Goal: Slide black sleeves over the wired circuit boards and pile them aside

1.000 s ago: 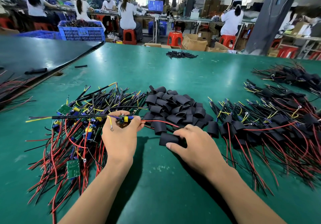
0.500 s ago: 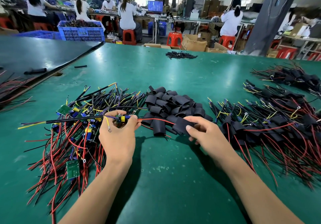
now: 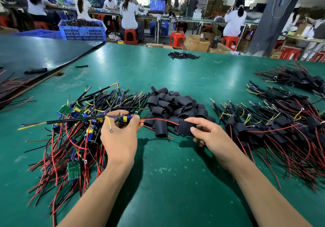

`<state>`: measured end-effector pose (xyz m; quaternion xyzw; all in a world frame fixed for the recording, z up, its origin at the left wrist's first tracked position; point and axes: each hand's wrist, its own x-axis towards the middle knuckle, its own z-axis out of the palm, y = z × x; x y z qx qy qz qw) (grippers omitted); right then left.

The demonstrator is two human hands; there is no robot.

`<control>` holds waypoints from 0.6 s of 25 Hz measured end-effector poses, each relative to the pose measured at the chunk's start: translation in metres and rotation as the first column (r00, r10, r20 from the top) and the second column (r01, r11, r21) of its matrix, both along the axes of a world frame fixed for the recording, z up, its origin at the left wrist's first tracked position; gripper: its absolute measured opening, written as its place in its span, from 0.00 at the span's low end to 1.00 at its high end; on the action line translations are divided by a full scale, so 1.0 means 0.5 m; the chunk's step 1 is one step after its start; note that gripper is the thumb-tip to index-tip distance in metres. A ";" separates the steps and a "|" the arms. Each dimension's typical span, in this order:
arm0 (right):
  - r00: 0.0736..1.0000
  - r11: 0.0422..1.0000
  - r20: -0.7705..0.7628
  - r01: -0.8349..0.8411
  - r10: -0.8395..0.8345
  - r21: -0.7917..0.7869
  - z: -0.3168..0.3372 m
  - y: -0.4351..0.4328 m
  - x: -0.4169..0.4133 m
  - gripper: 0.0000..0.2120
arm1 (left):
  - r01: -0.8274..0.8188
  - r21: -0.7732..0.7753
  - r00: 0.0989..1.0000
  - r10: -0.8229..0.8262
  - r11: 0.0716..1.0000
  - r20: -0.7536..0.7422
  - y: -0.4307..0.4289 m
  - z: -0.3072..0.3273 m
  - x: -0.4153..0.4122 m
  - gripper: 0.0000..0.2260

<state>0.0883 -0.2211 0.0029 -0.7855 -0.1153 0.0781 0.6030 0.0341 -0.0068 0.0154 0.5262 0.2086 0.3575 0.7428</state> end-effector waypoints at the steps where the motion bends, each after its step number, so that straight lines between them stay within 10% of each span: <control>1: 1.000 1.000 -0.001 -0.001 0.001 0.001 0.000 0.000 0.000 0.18 | 0.002 0.000 1.000 -0.002 1.000 0.001 0.000 0.001 0.000 0.10; 15: 1.000 0.999 -0.003 -0.025 0.025 0.033 0.001 0.001 -0.002 0.16 | 0.010 -0.002 1.000 -0.010 1.000 0.015 -0.001 0.003 -0.001 0.10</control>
